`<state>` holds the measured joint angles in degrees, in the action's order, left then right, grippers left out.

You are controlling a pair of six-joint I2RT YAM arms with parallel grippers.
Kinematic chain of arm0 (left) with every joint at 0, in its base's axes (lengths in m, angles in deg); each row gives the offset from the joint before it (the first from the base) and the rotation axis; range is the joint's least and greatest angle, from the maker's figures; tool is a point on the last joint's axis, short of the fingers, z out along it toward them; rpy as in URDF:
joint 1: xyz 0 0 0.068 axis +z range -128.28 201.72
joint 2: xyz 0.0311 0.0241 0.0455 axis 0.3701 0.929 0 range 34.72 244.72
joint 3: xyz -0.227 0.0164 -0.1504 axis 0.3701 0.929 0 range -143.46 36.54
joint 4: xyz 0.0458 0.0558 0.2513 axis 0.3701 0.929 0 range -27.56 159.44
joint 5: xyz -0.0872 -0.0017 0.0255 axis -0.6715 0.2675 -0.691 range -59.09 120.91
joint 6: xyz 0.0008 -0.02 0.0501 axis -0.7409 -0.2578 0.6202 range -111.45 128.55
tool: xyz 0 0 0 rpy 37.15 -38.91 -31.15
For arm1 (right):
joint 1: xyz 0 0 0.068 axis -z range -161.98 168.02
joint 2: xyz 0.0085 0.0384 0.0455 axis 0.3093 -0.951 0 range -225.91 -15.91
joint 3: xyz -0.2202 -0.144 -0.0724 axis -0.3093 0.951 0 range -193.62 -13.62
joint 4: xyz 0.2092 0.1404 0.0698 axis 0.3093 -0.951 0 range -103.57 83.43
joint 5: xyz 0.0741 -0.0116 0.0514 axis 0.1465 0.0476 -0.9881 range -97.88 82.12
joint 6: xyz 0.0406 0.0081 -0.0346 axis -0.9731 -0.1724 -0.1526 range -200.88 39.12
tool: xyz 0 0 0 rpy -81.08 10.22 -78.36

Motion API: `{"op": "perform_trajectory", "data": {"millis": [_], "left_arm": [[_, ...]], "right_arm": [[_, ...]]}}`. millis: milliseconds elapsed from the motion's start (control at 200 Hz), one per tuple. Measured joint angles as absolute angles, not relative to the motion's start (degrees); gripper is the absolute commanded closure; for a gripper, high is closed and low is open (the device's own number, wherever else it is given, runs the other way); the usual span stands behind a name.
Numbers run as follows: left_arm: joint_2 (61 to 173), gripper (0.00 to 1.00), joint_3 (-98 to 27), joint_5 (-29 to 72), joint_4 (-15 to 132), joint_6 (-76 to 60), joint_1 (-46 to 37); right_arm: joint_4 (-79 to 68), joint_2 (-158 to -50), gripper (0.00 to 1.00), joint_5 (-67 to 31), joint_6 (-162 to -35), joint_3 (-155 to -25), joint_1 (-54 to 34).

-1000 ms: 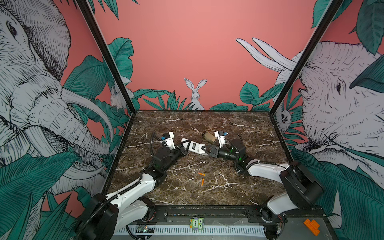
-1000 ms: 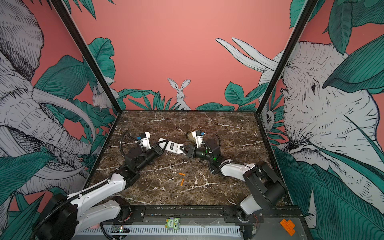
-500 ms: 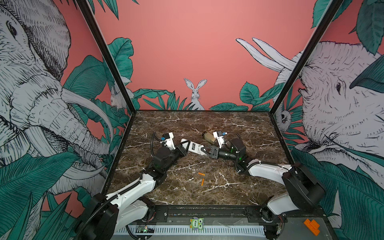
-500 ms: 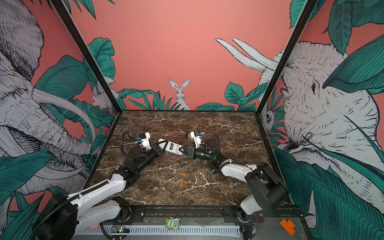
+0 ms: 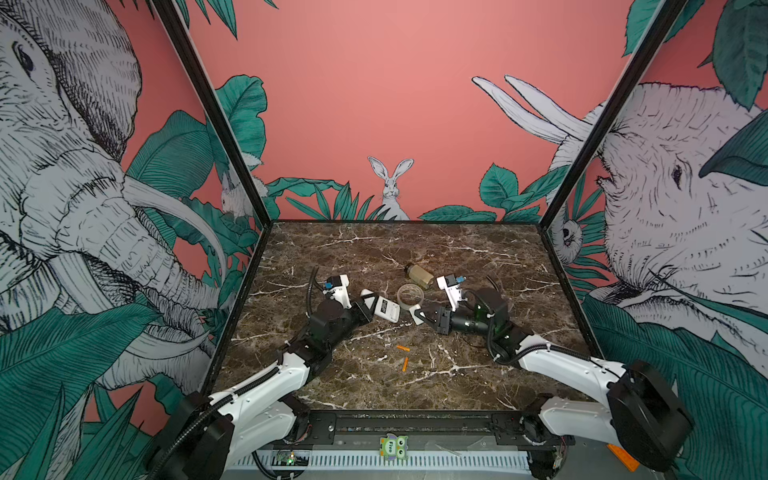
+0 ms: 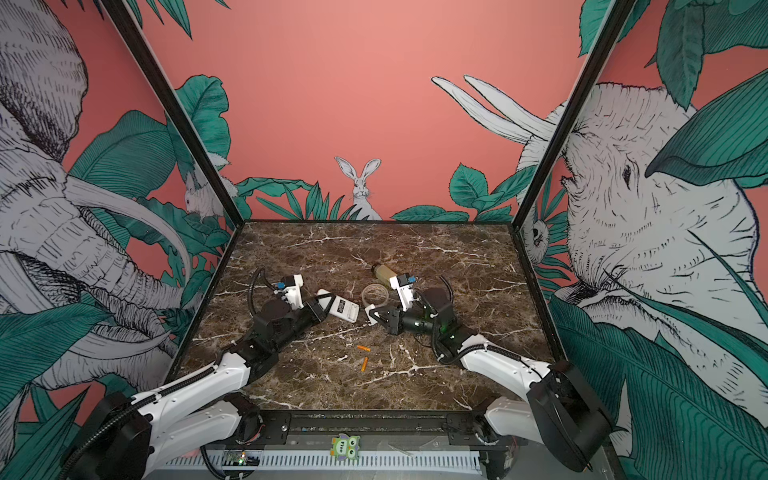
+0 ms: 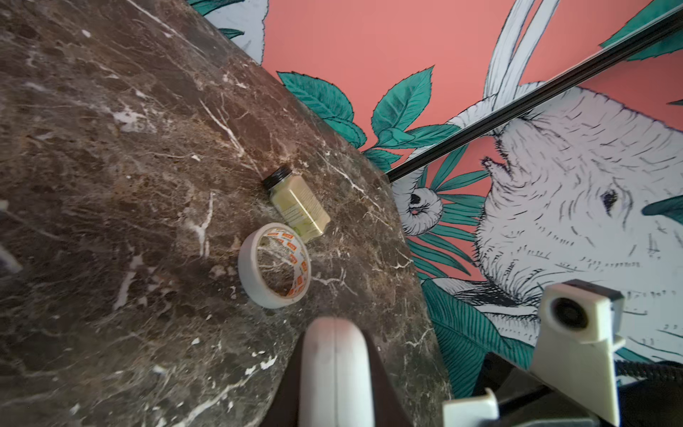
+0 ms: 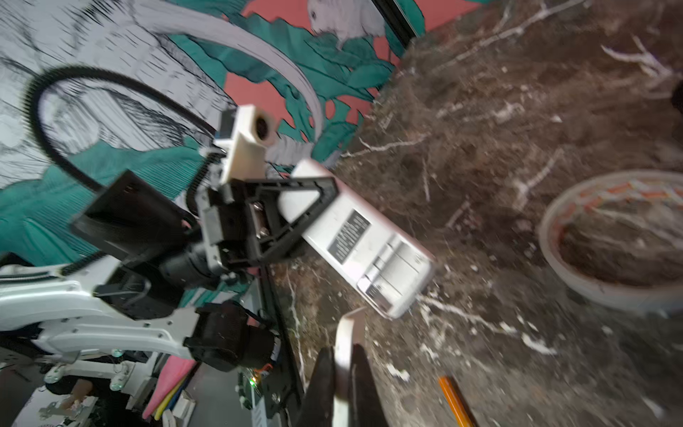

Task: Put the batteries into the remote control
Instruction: 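Pull the battery cover off with the right gripper while the left gripper lowers the remote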

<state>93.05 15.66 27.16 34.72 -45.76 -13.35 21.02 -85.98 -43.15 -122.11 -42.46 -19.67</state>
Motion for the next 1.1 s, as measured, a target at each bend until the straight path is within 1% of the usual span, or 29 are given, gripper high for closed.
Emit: {"op": "perform_trajectory", "data": {"millis": [160, 345, 660, 930, 1100], "left_arm": [[91.50, 1.00, 16.47, 27.47, 37.80, -44.10, -13.35], [88.44, 1.00, 17.67, 27.82, 40.12, -43.00, -13.35], [86.21, 1.00, 20.90, 28.67, 42.06, -42.59, -13.35], [86.12, 1.00, 20.95, 28.89, 42.46, -42.19, -13.35], [86.12, 1.00, 20.97, 29.13, 42.46, -42.09, -13.35]], "right_arm": [[15.28, -86.13, 1.00, -40.11, -119.53, -38.86, -18.73], [13.92, -88.55, 1.00, -38.14, -117.17, -37.26, -16.79], [19.98, -98.96, 1.00, -39.91, -117.09, -34.70, -13.79], [28.26, -103.48, 1.00, -42.45, -118.53, -34.07, -11.57], [30.60, -104.27, 0.81, -42.80, -119.14, -32.89, -9.69]]}}
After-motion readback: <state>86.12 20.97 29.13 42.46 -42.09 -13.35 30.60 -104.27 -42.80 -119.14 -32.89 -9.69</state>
